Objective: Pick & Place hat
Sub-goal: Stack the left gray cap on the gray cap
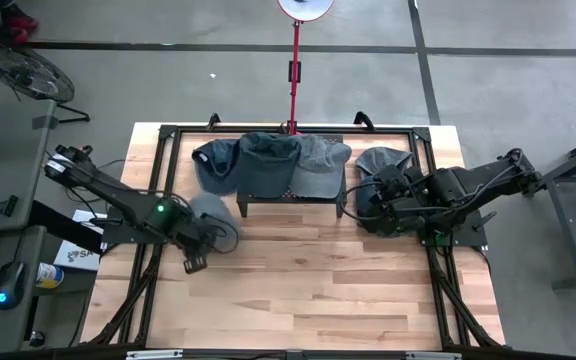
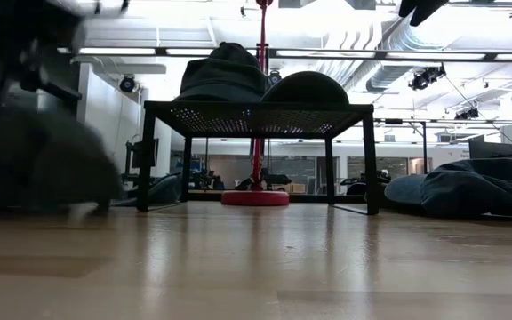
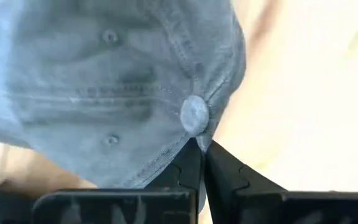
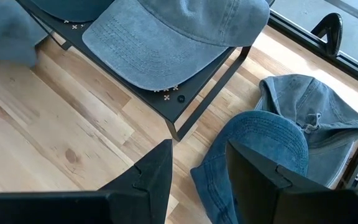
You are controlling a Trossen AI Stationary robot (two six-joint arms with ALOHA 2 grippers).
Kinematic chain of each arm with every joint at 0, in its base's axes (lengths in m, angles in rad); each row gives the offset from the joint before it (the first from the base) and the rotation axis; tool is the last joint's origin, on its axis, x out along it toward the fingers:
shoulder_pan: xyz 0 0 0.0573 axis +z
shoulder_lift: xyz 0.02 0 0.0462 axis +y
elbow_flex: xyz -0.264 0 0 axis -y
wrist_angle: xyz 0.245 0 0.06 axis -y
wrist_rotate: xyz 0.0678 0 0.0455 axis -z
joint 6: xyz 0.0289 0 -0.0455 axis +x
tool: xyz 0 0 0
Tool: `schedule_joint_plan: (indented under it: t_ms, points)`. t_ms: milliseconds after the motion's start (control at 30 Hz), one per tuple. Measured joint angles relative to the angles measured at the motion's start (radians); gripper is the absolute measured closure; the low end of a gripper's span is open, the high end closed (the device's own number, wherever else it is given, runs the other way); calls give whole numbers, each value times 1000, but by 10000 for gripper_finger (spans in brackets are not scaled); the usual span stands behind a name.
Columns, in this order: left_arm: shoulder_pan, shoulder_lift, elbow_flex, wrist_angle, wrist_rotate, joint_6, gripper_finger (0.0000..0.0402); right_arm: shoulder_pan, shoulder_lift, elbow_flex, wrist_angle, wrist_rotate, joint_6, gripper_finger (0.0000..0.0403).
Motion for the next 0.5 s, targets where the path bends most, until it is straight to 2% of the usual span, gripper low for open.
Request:
schedule_joint_plan:
  t_ms: [100, 200, 333, 500]
  points:
    - [0, -2, 126, 2, 3, -54, 398, 0, 0, 0, 0, 0, 0, 261]
    - [0, -2, 235, 16, -15, -174, 398, 0, 0, 0, 0, 0, -5, 261]
    - [0, -3, 332, 122, -115, -261, 399, 0, 0, 0, 2, 5, -8, 261]
    - [0, -1, 374, 354, -274, -273, 400, 0, 0, 0, 78, 10, -70, 261]
